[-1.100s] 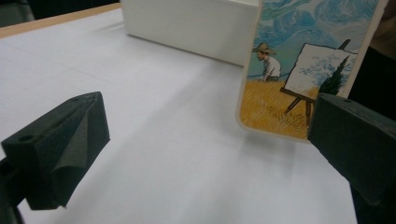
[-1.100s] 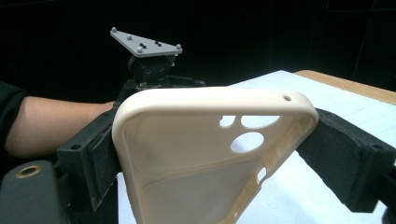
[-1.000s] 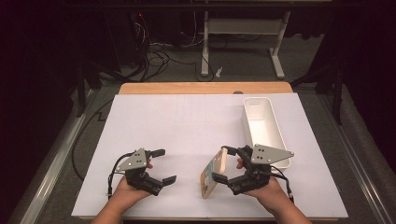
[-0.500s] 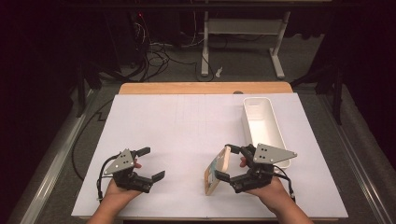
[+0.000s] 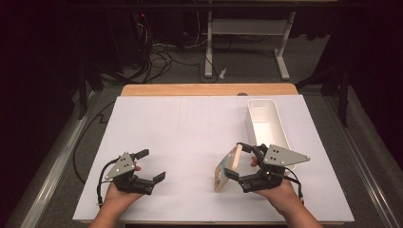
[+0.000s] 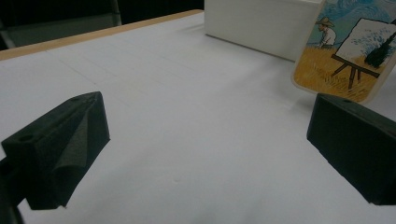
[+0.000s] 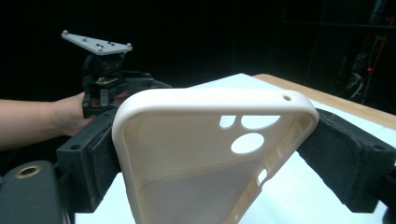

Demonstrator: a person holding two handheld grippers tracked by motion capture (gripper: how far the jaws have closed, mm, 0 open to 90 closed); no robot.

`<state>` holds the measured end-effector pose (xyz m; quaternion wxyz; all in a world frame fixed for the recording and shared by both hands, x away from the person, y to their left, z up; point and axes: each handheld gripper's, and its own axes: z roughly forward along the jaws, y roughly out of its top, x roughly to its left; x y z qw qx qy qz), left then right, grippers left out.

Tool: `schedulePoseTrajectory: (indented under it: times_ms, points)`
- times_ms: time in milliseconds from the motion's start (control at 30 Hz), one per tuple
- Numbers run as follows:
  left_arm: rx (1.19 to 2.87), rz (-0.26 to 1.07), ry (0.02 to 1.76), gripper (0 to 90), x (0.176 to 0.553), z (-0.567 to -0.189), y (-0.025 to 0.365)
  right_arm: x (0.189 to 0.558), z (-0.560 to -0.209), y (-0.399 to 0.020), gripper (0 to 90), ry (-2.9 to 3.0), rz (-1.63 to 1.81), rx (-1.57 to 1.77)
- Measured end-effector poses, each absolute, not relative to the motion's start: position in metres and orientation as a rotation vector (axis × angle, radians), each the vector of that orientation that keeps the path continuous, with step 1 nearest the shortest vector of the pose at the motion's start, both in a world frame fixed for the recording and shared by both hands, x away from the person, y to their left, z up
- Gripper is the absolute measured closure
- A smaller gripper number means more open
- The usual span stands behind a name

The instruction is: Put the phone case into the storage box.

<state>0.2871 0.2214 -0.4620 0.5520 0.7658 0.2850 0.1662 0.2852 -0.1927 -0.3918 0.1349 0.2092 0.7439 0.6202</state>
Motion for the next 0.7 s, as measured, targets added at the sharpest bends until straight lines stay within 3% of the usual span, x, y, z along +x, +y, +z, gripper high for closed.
schedulePoseTrajectory:
  times_ms: [700]
  points:
    - [1.807, 0.442, 0.702, 0.2, 0.286, -0.461, 0.219, 0.285, -0.386, -0.211, 11.6, 1.977, 1.689, 0.698]
